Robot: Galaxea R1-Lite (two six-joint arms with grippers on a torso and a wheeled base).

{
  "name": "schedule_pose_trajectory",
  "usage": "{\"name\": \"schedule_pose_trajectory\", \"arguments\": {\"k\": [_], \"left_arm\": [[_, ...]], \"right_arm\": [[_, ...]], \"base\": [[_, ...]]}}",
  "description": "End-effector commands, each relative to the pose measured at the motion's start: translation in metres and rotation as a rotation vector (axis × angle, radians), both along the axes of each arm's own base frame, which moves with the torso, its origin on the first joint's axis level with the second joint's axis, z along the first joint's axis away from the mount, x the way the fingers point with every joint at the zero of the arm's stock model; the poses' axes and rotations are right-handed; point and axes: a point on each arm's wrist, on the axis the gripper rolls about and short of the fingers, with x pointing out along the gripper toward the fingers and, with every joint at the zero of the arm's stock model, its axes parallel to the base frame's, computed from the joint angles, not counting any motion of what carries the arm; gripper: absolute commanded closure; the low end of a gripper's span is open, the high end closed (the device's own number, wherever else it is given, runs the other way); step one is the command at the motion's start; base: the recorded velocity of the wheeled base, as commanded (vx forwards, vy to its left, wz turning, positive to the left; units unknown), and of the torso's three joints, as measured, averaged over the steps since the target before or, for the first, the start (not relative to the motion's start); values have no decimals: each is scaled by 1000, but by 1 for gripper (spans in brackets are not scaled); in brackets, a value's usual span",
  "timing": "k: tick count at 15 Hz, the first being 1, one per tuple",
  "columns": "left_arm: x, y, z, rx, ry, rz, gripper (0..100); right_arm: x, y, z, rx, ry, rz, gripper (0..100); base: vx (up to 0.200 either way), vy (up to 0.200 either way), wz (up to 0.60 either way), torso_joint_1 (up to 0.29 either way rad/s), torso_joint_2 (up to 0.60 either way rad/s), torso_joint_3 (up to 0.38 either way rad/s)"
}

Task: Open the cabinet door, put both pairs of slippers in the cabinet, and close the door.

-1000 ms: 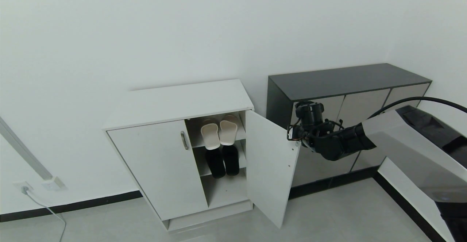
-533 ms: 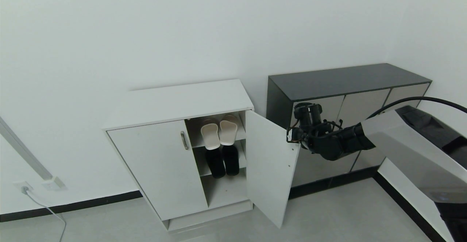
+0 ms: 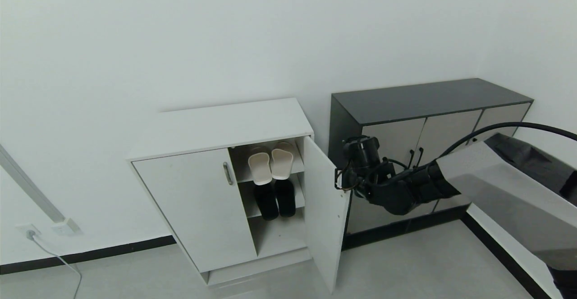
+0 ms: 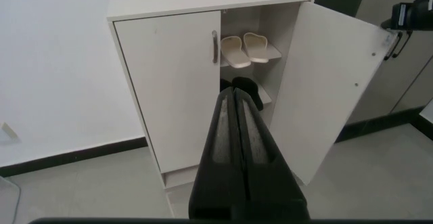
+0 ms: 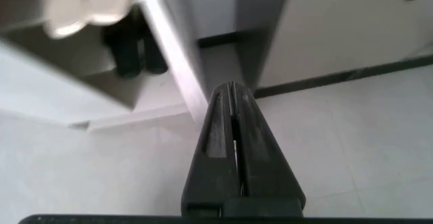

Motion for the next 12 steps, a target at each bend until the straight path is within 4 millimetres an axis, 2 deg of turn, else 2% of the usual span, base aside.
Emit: {"name": "schedule_pose_trajectory", "arguments": {"k": [1,3,6,11,12], "left_arm": [[0,0,0,0,1,2,100],[0,0,0,-1,1,0,100],[0,0,0,-1,1,2,100],[0,0,0,-1,3,0,100],[0,0,0,-1,3,0,100]], "right_arm": [[-28,17,16,16,-24,65,100],[-52,28,26,31,-54,124,100],[-71,33,29,-15,-61,182,100],[-77,33,26,-40,-52,200,100],[-77,33,25,-40,-50,199,100]], "base": [[0,0,0,0,0,0],[0,0,0,0,0,0],[0,0,0,0,0,0],[0,0,0,0,0,0],[0,0,600,2,2,7]]}}
